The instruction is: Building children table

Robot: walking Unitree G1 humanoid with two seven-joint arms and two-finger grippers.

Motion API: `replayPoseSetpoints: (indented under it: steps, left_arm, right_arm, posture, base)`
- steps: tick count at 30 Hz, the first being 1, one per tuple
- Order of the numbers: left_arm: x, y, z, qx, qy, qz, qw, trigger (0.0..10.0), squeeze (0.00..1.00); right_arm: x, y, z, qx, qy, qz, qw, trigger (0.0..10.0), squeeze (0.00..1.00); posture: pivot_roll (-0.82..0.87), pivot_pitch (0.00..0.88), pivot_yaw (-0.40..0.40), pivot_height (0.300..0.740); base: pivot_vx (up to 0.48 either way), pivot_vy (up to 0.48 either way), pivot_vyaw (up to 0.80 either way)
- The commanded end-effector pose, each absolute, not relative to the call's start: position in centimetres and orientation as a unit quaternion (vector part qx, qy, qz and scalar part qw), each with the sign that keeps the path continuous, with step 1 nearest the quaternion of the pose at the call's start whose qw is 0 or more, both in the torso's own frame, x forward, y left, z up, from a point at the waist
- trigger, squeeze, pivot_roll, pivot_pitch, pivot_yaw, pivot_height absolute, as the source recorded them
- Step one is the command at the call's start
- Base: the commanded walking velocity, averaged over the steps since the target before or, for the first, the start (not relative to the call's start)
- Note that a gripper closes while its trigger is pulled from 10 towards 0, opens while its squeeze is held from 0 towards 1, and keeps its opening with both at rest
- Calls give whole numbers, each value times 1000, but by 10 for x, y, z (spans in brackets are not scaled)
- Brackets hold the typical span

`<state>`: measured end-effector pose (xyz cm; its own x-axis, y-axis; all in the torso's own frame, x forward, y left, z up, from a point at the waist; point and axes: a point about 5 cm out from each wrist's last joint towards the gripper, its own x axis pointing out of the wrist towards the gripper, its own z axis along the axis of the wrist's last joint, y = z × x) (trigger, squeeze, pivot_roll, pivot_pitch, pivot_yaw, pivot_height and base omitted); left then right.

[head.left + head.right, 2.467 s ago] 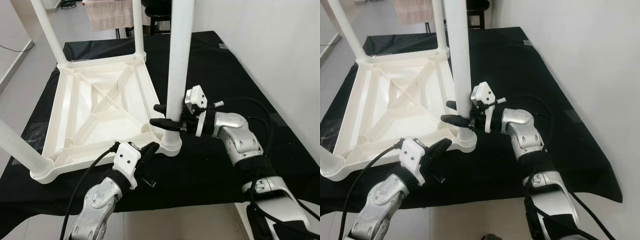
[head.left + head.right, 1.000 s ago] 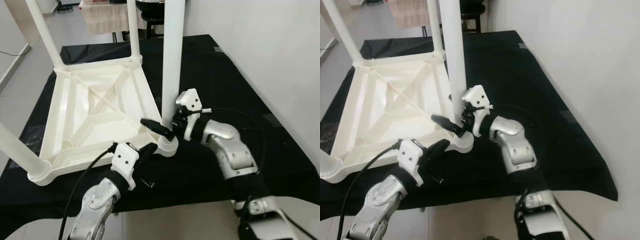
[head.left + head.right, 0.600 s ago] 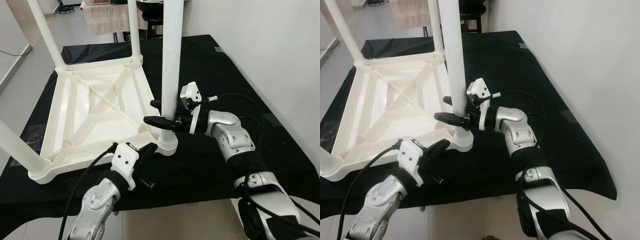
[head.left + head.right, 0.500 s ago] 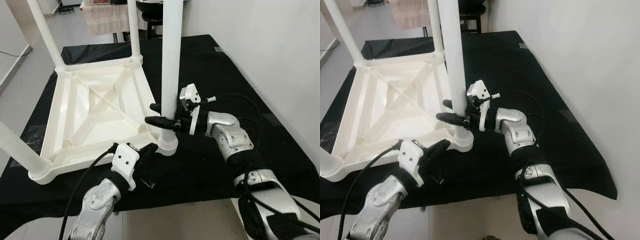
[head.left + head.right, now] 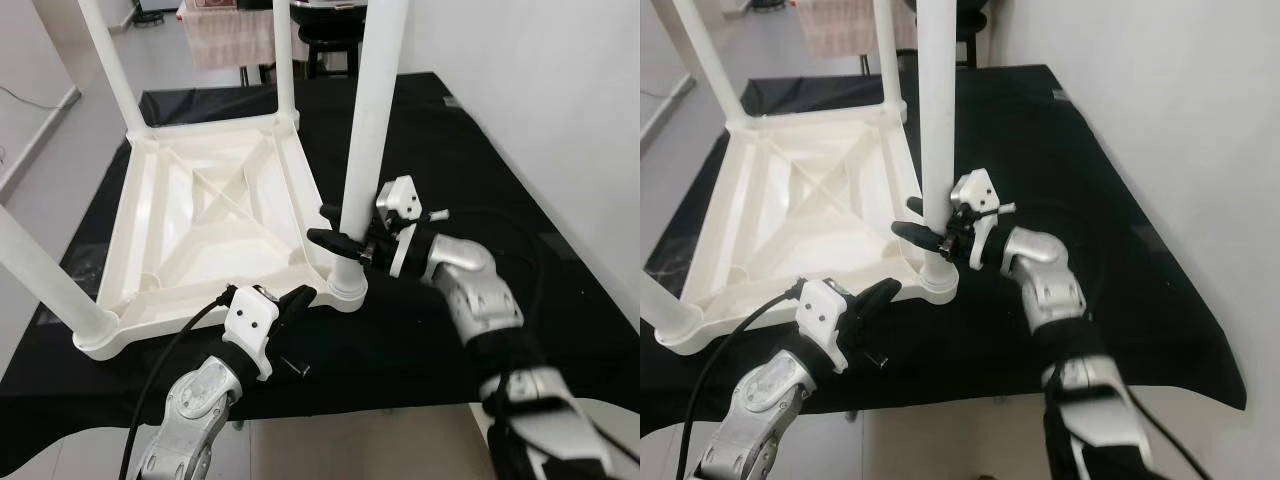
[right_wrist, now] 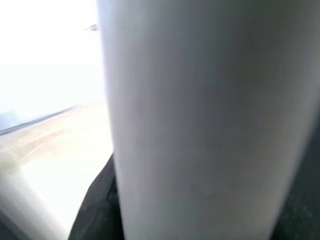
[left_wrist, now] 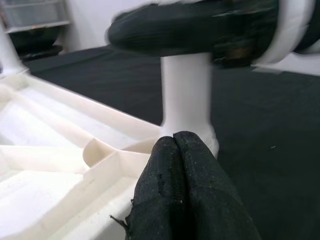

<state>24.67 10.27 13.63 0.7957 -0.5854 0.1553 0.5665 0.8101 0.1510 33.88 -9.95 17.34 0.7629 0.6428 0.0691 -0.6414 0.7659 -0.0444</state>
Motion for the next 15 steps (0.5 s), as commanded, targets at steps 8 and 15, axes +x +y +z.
replayPoseSetpoints:
  steps: [8, 15]
  left_arm:
    - [247, 107, 134, 53, -89, -309, 945, 10000, 0]
    - [247, 106, 135, 59, -94, -304, 946, 10000, 0]
  right_arm:
    - [325, -85, 144, -6, 46, 279, 959, 0, 0]
    - [337, -92, 154, -20, 37, 250, 967, 10000, 0]
  posture:
    - [10, 121, -1, 740]
    - [10, 125, 0, 740]
  base:
    - [0, 0, 0]
    - [0, 0, 0]
